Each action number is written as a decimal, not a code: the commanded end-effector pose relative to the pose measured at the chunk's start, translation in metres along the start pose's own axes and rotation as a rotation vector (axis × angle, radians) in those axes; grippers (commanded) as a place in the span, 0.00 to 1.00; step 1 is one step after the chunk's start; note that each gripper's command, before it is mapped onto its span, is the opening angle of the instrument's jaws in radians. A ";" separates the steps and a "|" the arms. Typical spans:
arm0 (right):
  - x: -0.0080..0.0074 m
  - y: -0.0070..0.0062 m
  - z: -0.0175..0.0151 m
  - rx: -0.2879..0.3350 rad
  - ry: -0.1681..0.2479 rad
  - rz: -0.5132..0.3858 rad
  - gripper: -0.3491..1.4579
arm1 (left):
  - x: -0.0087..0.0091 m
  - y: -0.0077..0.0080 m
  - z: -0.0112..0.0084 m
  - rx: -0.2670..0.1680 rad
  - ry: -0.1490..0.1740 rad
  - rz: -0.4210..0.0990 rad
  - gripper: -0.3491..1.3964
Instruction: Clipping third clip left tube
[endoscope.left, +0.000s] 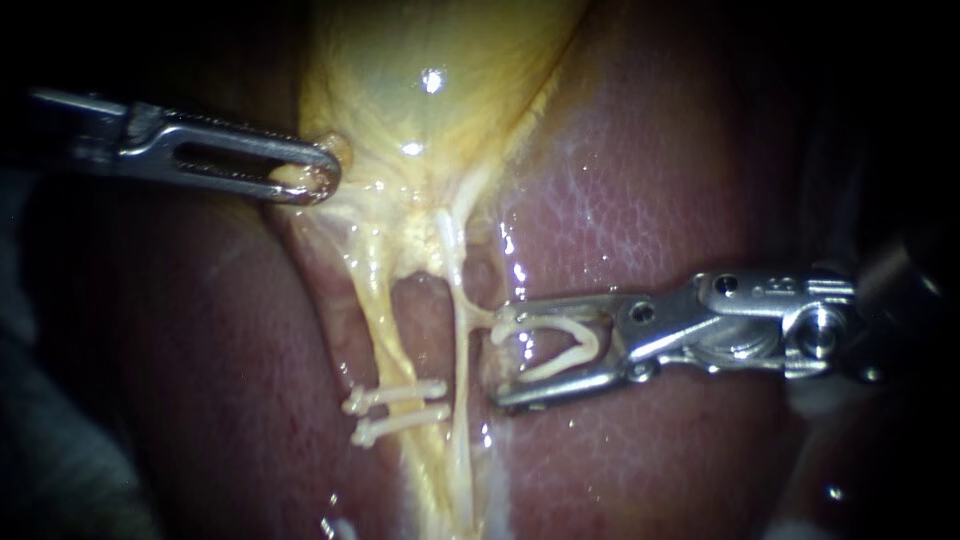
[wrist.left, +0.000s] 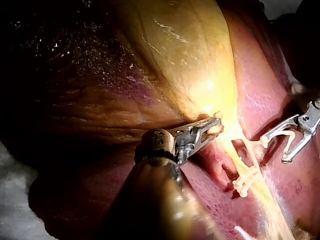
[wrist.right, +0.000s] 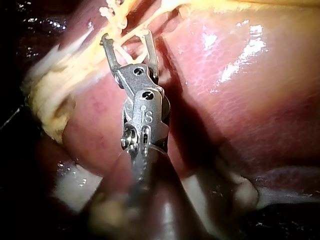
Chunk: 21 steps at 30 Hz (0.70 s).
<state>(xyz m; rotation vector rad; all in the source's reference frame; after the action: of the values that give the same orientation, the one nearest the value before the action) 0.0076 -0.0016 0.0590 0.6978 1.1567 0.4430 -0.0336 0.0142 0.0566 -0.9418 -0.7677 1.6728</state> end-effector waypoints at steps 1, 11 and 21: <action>0.0001 -0.0002 0.0000 0.008 0.001 0.000 0.47 | 0.0000 0.0000 0.0000 0.000 0.000 0.000 0.00; 0.0009 -0.0011 -0.0003 0.020 0.007 0.003 0.47 | 0.0000 0.0000 0.0000 0.000 0.000 0.000 0.00; 0.0014 -0.0019 -0.0002 0.058 0.028 0.034 0.47 | 0.0000 0.0000 0.0000 0.000 0.000 0.000 0.00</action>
<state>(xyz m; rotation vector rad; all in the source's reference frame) 0.0079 -0.0019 0.0566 0.7720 1.1934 0.4517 -0.0335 0.0142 0.0566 -0.9416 -0.7675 1.6725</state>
